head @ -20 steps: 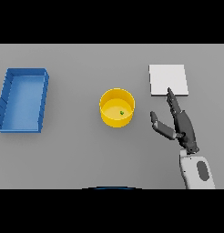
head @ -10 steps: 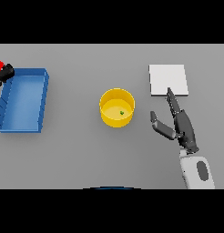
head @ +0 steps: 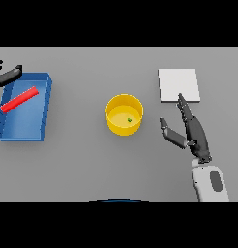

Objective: Pick up the red beaker and tilt it to pour out 1 green nut into yellow bowl. Pick up the yellow bowl and place it on the metallic measuring scale.

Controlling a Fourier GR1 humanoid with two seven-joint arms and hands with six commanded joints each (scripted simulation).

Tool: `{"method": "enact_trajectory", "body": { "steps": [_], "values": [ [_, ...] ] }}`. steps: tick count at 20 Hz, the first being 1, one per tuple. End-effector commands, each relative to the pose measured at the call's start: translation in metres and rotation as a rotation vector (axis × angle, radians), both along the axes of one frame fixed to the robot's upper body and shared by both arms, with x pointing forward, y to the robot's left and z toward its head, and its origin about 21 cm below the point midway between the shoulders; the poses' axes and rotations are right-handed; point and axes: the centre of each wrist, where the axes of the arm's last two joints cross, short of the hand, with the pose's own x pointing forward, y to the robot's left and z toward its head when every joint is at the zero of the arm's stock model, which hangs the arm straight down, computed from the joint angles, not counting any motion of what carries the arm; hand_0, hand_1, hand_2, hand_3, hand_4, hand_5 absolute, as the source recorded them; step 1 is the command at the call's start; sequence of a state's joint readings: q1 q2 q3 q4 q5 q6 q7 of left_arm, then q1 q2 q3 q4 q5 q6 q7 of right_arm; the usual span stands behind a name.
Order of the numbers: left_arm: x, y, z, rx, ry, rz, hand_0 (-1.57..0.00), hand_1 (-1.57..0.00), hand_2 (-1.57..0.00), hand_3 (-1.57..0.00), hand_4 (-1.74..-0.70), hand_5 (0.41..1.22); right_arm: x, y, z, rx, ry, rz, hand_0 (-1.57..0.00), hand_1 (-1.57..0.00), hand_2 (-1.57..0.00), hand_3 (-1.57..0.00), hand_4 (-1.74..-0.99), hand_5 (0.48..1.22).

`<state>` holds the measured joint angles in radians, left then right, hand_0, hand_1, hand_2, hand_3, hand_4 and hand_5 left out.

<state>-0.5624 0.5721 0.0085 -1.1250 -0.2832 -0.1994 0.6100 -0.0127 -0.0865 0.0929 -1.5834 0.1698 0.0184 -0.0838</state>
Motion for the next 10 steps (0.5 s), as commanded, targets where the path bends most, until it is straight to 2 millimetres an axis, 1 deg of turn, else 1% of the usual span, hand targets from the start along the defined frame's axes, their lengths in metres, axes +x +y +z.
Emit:
{"method": "enact_trajectory", "body": {
  "steps": [1, 4, 5, 7, 8, 9, 10],
  "values": [
    [0.001, 0.000, 0.000, 0.007, 0.006, 0.000, -0.21, -0.17, -0.16, -0.10, -0.78, 0.655, 0.000, 0.000, 0.000, -0.006, -0.002, -0.002, 0.00, 0.00, 0.00, 0.00, -1.308, 0.717],
    [0.000, 0.002, 0.000, 0.058, 0.011, -0.007, -0.10, -0.09, -0.08, -0.05, -0.75, 0.655, 0.001, 0.002, -0.001, -0.023, 0.000, -0.001, 0.00, 0.00, 0.00, 0.00, -1.300, 0.717],
    [-0.001, 0.001, -0.004, 0.063, 0.005, -0.005, -0.08, -0.07, -0.06, -0.04, -0.74, 0.656, 0.002, 0.004, 0.000, -0.013, 0.004, 0.002, 0.00, 0.00, 0.00, 0.00, -1.290, 0.714],
    [-0.003, -0.005, -0.005, 0.037, -0.032, -0.014, -0.05, -0.04, -0.04, -0.02, -0.73, 0.661, 0.003, 0.005, 0.002, -0.023, 0.019, 0.001, 0.00, 0.00, 0.00, 0.00, -1.277, 0.704],
    [-0.003, -0.004, -0.006, 0.032, -0.037, 0.000, -0.04, -0.04, -0.03, -0.02, -0.73, 0.664, 0.006, 0.011, 0.005, -0.071, 0.022, -0.012, 0.00, 0.00, 0.00, 0.00, -1.281, 0.688],
    [-0.003, -0.005, -0.005, 0.030, -0.051, 0.001, -0.03, -0.03, -0.03, -0.02, -0.72, 0.667, 0.006, 0.010, 0.008, -0.136, 0.010, -0.019, 0.00, 0.00, 0.00, 0.00, -1.262, 0.675],
    [-0.003, -0.004, -0.002, 0.027, -0.059, 0.004, -0.03, -0.02, -0.02, -0.01, -0.72, 0.675, 0.010, 0.012, 0.015, -0.179, -0.005, -0.003, 0.00, 0.00, 0.00, 0.00, -1.222, 0.662]
  ]
}}
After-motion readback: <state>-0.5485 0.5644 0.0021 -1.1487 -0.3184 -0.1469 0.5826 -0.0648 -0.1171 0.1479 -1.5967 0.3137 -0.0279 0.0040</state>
